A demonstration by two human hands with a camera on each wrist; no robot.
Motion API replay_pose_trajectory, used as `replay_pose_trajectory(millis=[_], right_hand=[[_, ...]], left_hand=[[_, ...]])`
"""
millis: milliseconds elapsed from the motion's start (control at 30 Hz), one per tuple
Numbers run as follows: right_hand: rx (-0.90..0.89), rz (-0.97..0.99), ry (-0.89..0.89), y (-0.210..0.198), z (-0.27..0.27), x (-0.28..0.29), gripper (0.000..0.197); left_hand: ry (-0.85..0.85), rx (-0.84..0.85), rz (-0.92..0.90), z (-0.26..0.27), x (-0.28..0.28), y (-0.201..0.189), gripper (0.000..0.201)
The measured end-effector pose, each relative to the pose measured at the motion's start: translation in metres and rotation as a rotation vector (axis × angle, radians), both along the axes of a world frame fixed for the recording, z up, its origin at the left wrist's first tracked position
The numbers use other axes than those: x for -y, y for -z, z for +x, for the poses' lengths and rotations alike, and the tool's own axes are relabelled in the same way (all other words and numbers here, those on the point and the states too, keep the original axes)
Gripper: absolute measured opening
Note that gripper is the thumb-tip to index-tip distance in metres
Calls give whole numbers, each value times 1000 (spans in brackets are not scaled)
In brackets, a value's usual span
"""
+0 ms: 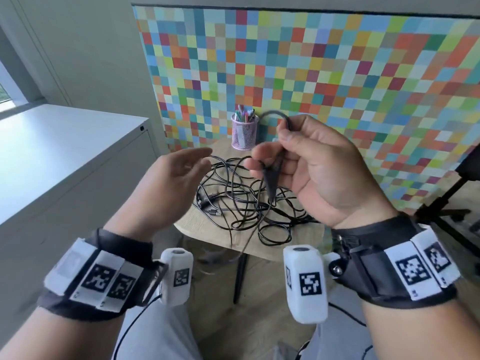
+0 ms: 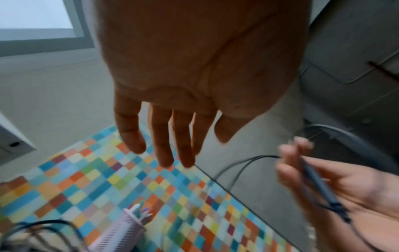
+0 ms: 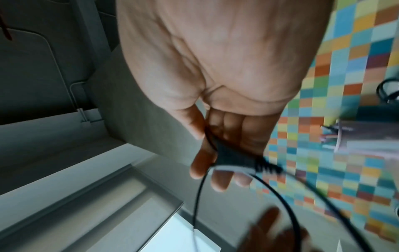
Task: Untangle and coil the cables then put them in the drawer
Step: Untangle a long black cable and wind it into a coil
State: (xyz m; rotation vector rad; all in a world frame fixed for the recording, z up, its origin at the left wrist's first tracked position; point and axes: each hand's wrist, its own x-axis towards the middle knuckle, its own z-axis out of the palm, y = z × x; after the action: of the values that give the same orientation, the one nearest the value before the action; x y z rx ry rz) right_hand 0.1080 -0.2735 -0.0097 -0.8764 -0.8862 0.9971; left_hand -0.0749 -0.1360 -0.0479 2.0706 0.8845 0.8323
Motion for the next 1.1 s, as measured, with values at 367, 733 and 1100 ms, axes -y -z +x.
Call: replay_pose_trajectory(millis=[367, 733, 1100], right_hand=[[-258, 91, 89, 9, -35, -15, 11], [-269, 8, 249, 41, -9, 4, 4], [629, -558, 340, 60, 46, 34, 39]], left_hand=[[423, 374, -531, 13, 59, -7, 80], [3, -112, 128, -15, 39, -17, 23], [227, 156, 35, -26, 29, -48, 38]])
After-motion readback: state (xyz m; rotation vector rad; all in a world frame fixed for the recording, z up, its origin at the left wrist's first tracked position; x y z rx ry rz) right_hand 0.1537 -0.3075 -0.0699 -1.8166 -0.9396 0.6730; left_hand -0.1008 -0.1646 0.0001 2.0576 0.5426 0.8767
